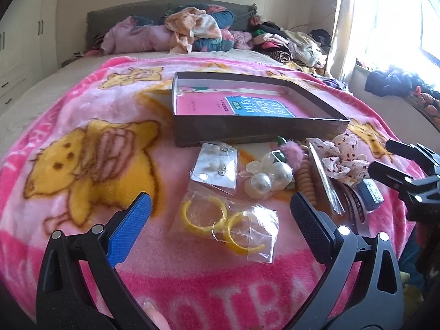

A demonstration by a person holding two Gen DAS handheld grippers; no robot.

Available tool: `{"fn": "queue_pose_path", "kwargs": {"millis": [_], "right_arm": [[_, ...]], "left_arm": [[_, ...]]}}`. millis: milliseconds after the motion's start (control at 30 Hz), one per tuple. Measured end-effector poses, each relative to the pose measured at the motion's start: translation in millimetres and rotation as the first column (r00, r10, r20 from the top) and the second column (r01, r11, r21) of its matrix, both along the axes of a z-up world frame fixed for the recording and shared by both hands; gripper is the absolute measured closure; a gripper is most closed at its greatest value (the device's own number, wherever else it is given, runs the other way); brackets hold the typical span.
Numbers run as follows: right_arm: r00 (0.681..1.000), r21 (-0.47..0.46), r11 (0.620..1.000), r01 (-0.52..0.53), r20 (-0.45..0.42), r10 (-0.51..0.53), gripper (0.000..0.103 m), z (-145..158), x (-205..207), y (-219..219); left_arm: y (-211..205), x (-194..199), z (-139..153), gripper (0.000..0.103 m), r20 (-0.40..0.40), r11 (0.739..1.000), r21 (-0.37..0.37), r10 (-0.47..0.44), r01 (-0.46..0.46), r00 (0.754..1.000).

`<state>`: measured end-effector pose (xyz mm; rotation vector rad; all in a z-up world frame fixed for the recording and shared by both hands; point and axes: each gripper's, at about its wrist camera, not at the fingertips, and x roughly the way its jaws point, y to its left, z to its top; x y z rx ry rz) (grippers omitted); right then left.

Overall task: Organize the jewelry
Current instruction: 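Grasp the yellow bangle bag with the left tool while the right tool grasps the pink polka-dot bow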

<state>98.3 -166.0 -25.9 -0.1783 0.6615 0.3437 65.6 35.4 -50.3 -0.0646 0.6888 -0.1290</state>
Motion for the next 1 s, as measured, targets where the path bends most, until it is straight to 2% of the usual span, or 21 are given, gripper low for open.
{"fn": "queue_pose_path", "kwargs": {"millis": [133,300,433,467,500,567,600,633,700,800,900,1000], "right_arm": [[0.998,-0.031,0.999,-0.028,-0.058,0.026,0.006,-7.5,17.1,3.3],[0.995,-0.072,0.995,-0.065,-0.081,0.059,0.006,-14.3,32.2,8.6],[0.992,-0.070,0.994,-0.085,-0.101,0.078,0.007,-16.6,43.7,10.1],[0.991,-0.066,0.994,-0.091,-0.106,0.084,0.013,-17.0,46.3,10.3],[0.990,-0.064,0.993,-0.097,-0.112,0.089,0.023,-17.3,48.4,10.5],[0.987,-0.054,0.992,-0.114,-0.123,0.107,0.031,-18.0,52.5,11.7],[0.986,-0.052,0.991,-0.120,-0.123,0.113,0.042,-17.7,53.1,12.0],[0.984,-0.046,0.990,-0.134,-0.122,0.127,0.048,-17.3,53.2,12.7],[0.983,-0.036,0.988,-0.149,-0.117,0.144,0.069,-16.6,51.6,14.1],[0.982,-0.009,0.987,-0.158,-0.107,0.156,0.085,-13.7,48.7,14.2],[0.985,0.031,0.989,-0.148,-0.088,0.150,0.092,-8.5,45.1,9.2],[0.989,0.083,0.989,-0.124,-0.068,0.130,0.094,-2.4,41.5,0.8]], "left_arm": [[-1.3,7.5,-7.7,0.010,-0.036,1.000,0.008,-0.023,0.024,0.999],[-9.7,12.2,-18.3,0.011,-0.068,0.998,0.032,-0.059,0.061,0.996],[-19.7,12.1,-22.7,0.021,-0.069,0.995,0.064,-0.075,0.080,0.995],[-21.1,13.0,-23.8,0.022,-0.074,0.994,0.071,-0.078,0.083,0.994],[-21.4,13.6,-24.0,0.022,-0.073,0.994,0.071,-0.079,0.084,0.994],[-21.9,14.3,-23.4,0.024,-0.075,0.993,0.073,-0.082,0.088,0.994],[-22.3,14.6,-23.0,0.024,-0.077,0.993,0.075,-0.084,0.090,0.994],[-22.2,14.4,-22.9,0.026,-0.080,0.993,0.079,-0.086,0.093,0.993],[-22.2,13.2,-22.2,0.028,-0.085,0.992,0.078,-0.088,0.095,0.992],[-20.0,10.5,-19.0,0.029,-0.095,0.993,0.066,-0.094,0.100,0.991],[-15.5,5.4,-14.7,0.030,-0.105,0.994,0.048,-0.093,0.099,0.990],[-12.0,0.6,-9.0,0.030,-0.110,0.995,0.032,-0.091,0.095,0.990]]}}
